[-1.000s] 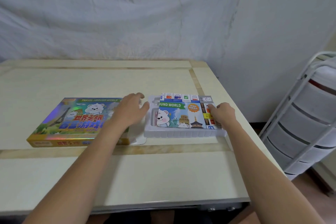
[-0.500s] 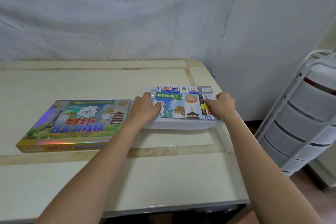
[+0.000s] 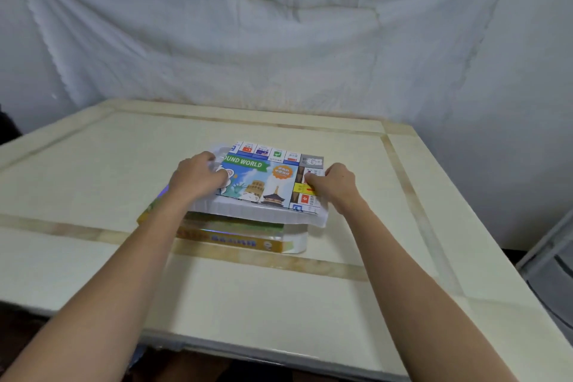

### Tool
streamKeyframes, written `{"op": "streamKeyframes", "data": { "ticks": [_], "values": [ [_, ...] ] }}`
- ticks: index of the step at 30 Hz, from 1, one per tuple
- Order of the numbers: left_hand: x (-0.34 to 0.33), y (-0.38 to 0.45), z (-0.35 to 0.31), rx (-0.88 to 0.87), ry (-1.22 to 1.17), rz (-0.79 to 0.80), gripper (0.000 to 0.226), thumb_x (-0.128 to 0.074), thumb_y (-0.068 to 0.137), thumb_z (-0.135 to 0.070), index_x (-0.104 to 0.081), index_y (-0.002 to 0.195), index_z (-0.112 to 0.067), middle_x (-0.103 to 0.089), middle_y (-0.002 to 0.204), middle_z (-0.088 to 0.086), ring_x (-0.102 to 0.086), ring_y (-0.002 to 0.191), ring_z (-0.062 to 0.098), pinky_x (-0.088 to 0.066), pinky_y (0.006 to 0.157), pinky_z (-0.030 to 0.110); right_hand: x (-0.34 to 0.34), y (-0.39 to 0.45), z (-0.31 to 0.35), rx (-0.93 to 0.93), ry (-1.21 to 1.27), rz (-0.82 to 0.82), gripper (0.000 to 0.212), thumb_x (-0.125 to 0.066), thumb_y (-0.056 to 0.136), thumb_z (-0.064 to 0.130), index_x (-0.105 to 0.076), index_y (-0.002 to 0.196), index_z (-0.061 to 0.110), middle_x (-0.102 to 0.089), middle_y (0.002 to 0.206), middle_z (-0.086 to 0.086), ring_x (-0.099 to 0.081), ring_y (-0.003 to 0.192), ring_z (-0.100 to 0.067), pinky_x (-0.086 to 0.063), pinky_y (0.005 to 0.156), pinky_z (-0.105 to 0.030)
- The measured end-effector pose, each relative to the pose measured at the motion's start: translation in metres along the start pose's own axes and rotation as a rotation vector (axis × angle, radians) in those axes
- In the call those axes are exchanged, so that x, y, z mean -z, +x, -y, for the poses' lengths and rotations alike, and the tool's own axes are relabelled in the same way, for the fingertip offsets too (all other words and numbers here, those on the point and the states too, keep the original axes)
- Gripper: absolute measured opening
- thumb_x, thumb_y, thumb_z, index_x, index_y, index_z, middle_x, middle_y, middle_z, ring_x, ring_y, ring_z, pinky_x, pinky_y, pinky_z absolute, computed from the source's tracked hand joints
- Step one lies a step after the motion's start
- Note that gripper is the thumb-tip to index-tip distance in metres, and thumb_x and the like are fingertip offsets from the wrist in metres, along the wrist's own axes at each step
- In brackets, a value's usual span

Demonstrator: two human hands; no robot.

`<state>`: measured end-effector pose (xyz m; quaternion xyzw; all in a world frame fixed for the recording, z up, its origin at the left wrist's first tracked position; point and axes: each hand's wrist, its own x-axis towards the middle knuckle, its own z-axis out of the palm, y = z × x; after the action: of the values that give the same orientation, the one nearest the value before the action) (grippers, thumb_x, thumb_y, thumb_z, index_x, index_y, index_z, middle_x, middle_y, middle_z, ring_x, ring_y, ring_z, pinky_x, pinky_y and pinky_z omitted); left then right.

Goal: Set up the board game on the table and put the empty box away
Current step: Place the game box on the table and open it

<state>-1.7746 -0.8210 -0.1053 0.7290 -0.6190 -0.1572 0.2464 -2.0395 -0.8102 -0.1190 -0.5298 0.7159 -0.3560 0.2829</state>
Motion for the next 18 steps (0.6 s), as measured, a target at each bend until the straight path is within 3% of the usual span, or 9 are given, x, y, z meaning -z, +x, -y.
{"op": "streamKeyframes", "data": {
  "ticks": [3, 6, 10, 18],
  "values": [
    [0.016, 0.010, 0.033, 0.062, 0.018, -0.016, 0.058, -0.063, 0.083, -0.034, -0.050, 0.138, -0.023, -0.053, 0.139, 0.011, -0.049, 0.126, 0.030, -0.046, 0.095, 0.037, -0.037, 0.002, 0.014, 0.012, -0.020, 0.061, 0.028, -0.066, 0.084, 0.038, -0.058, 0.076, 0.013, -0.071, 0.090, -0.008, -0.068, 0.088, -0.024, -0.048, 0.062, -0.028],
    [0.020, 0.018, 0.059, 0.094, 0.049, 0.015, 0.057, -0.062, 0.083, -0.036, -0.049, 0.137, -0.024, -0.054, 0.137, 0.011, -0.051, 0.123, 0.031, -0.046, 0.091, 0.036, -0.061, 0.003, 0.022, 0.046, -0.088, 0.090, 0.038, -0.064, 0.087, 0.045, -0.059, 0.092, 0.007, -0.067, 0.094, -0.007, -0.060, 0.084, -0.022, -0.037, 0.051, -0.023],
    [0.006, 0.022, 0.076, 0.122, 0.185, 0.073, 0.060, -0.049, 0.083, -0.059, -0.041, 0.136, -0.032, -0.052, 0.130, 0.012, -0.047, 0.120, 0.036, -0.043, 0.093, 0.042, -0.077, 0.004, 0.022, 0.038, -0.142, 0.068, 0.056, -0.064, 0.087, 0.045, -0.046, 0.120, 0.004, -0.060, 0.118, -0.015, -0.061, 0.104, -0.030, -0.046, 0.072, -0.032],
    [0.003, 0.019, 0.083, 0.089, 0.225, 0.058, 0.057, -0.046, 0.088, -0.063, -0.038, 0.132, -0.028, -0.046, 0.123, 0.012, -0.053, 0.110, 0.035, -0.043, 0.082, 0.040, -0.079, -0.009, 0.023, 0.010, -0.077, 0.110, 0.059, -0.070, 0.084, 0.042, -0.040, 0.120, 0.006, -0.057, 0.120, -0.015, -0.063, 0.102, -0.030, -0.056, 0.077, -0.040]
  ]
}}
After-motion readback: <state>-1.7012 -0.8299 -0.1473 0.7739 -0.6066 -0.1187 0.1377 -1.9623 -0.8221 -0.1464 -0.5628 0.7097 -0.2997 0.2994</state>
